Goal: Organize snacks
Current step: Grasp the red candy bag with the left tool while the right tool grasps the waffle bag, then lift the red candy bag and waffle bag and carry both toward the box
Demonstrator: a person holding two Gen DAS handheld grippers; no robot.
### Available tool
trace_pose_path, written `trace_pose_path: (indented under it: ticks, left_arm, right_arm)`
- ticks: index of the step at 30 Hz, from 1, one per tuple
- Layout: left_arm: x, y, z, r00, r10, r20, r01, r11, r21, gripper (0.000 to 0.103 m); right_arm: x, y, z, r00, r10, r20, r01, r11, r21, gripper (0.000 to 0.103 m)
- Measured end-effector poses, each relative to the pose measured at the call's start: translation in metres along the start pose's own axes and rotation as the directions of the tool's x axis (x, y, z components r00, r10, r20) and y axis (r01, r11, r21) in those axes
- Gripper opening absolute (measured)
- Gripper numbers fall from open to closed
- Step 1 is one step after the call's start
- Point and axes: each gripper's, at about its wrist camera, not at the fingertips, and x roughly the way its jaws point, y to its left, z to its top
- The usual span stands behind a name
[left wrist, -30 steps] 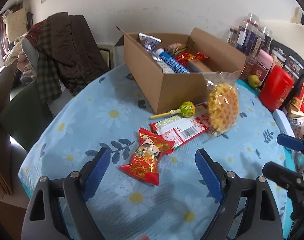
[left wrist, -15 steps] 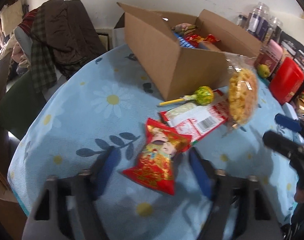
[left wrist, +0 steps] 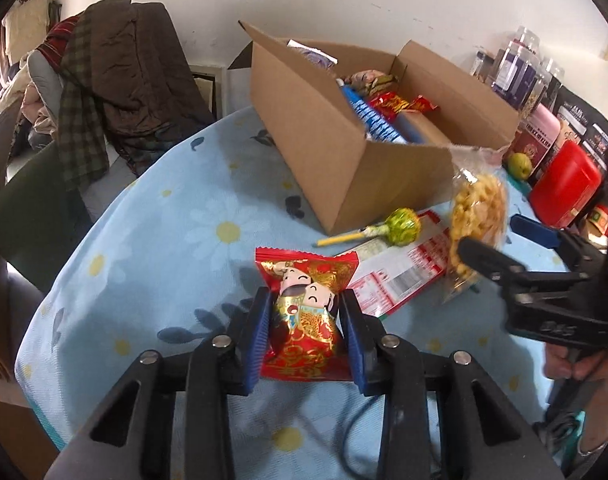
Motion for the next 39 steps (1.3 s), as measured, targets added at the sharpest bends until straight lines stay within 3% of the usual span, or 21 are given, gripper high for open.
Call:
trace_pose_path:
  ticks: [7,11,14,31,39]
  left_arm:
    - [0.003,-0.004,0.003,1.0,-0.016,-0.007,0.016,1.0,0.007,0.034]
    - [0.004,-0.003,0.002,1.0,-0.018,-0.014,0.018,1.0,0.007,0.034]
    - [0.002,-0.005,0.0,1.0,-0.024,-0.015,0.024,1.0,0.01,0.034]
    - [-0.023,-0.029,-0.021,0.996,-0.087,-0.015,0.088,0.995,0.049,0.034]
    - [-0.03,-0.047,-0.031,0.993,-0.117,-0.021,0.118,0.989,0.089,0.034]
  right_arm:
    - [0.011,0.001,0.004,1.0,0.024,0.014,-0.024,1.0,0.0,0.102]
    - [0.015,-0.002,0.004,0.999,0.03,-0.009,-0.03,0.999,0.019,0.083]
    - [0.011,-0.001,0.001,0.999,0.042,-0.009,-0.041,0.999,0.02,0.079]
    - [-0.051,0.002,-0.034,0.995,0.096,-0.023,-0.095,0.993,0.068,0.078]
    - [-0.074,-0.001,-0.059,0.991,0.091,-0.095,-0.084,0.994,0.068,0.078]
